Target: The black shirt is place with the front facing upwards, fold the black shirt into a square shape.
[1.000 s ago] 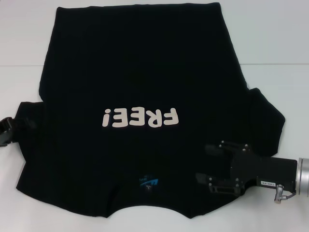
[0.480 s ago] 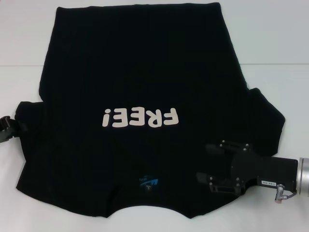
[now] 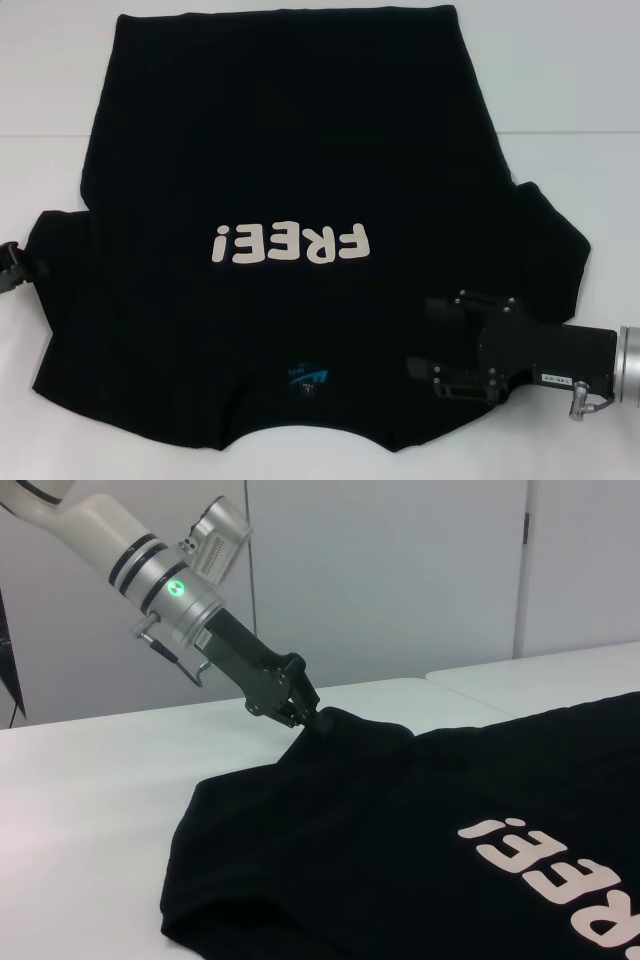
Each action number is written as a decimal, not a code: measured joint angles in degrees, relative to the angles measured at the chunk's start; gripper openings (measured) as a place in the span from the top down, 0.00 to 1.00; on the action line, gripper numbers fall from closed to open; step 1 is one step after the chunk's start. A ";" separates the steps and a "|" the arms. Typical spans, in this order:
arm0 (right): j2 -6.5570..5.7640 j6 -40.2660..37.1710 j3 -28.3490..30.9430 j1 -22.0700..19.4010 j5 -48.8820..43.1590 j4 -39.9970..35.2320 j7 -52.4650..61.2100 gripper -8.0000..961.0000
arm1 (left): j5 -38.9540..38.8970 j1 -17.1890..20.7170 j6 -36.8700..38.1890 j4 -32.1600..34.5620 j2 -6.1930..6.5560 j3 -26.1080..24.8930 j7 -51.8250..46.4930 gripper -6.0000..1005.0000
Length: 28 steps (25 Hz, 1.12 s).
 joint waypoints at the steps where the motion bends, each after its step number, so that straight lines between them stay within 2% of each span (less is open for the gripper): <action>1: 0.00 -0.01 0.01 0.00 0.00 0.00 0.00 0.16 | 0.01 0.00 0.01 0.05 0.09 -0.06 -0.10 0.97; 5: 0.00 -0.03 0.23 0.00 0.00 0.00 0.00 0.16 | -0.04 0.21 0.05 1.38 0.48 -0.32 -0.58 0.97; 11: 0.00 -0.05 0.47 0.00 0.08 0.00 0.00 0.16 | -0.26 0.68 0.68 3.84 1.96 -0.88 -1.85 0.97; 18: 0.08 -0.05 0.42 0.05 0.09 0.00 0.00 0.16 | 0.00 0.19 1.88 5.01 2.95 -1.90 -2.06 0.97; 28: 0.09 -0.05 0.34 -0.01 0.08 0.00 0.00 0.16 | -0.50 -1.53 8.74 6.41 3.26 -1.93 -4.20 0.97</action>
